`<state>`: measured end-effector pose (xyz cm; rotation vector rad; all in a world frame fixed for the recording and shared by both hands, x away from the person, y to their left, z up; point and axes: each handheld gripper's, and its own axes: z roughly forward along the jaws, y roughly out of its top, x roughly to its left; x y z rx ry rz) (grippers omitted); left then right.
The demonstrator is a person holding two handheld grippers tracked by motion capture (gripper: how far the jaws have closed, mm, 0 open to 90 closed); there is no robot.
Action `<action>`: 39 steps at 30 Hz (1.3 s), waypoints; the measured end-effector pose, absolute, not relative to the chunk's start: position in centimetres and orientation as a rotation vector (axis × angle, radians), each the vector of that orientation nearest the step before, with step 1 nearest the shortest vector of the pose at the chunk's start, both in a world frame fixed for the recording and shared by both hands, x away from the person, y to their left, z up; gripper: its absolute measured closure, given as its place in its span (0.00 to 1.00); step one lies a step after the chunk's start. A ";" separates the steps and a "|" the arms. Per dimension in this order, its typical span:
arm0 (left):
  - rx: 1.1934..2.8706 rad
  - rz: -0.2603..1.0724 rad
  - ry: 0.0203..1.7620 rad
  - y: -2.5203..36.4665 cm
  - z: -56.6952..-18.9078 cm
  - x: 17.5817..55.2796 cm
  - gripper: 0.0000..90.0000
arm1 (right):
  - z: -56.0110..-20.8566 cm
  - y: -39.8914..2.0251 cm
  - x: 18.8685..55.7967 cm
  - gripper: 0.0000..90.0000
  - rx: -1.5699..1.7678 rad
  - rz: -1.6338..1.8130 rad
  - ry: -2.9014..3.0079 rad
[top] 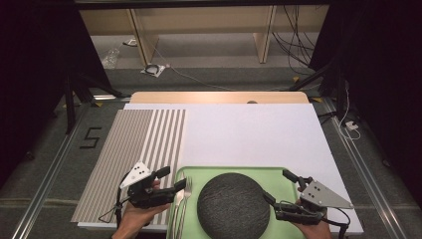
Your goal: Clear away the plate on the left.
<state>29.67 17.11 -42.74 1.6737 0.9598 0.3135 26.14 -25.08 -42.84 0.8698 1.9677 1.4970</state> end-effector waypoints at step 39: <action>1.551 0.454 0.853 19.2 -42.7 28.6 0.18 | -42.7 -25.2 26.1 0.16 0.874 1.528 1.952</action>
